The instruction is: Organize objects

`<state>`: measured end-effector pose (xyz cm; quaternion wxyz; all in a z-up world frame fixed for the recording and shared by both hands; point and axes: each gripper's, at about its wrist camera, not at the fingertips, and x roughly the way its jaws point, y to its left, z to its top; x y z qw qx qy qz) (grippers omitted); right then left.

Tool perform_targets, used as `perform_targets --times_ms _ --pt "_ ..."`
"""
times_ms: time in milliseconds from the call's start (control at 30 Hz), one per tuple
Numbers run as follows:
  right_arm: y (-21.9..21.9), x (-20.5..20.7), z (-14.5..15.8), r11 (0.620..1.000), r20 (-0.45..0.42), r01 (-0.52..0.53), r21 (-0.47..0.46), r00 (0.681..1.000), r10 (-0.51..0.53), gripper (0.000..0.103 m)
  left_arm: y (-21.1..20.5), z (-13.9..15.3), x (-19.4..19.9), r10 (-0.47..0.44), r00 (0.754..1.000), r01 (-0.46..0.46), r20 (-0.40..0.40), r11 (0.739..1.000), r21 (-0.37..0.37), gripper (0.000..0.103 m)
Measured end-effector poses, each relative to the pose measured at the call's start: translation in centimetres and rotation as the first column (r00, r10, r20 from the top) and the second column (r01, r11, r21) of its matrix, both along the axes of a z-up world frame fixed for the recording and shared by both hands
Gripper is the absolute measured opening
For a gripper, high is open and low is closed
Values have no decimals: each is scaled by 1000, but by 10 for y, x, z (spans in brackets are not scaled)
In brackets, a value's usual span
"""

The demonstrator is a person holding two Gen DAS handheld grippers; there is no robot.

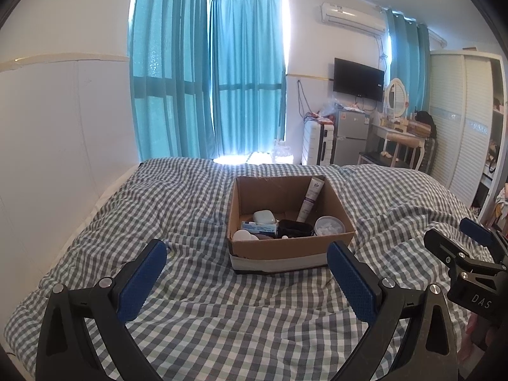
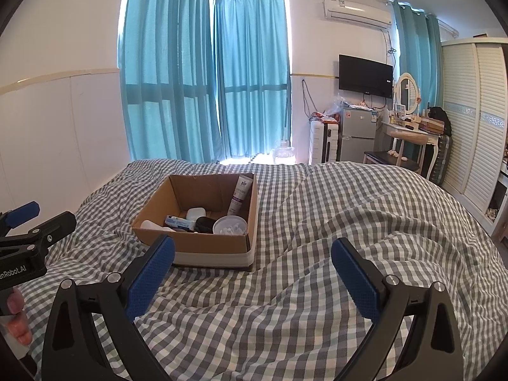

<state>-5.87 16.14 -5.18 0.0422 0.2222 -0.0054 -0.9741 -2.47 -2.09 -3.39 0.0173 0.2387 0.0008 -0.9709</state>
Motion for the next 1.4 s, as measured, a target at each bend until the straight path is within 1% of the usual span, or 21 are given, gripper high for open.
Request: perform_targets --times_ms 967,1400 --pt "-3 -2 -3 1000 2 -5 0 1000 5 99 0 -1 -2 -11 1000 11 -4 1000 -21 103" --pt "-3 -2 -7 1000 9 -10 3 1000 10 99 -5 -3 -4 -21 1000 21 6 999 -25 103"
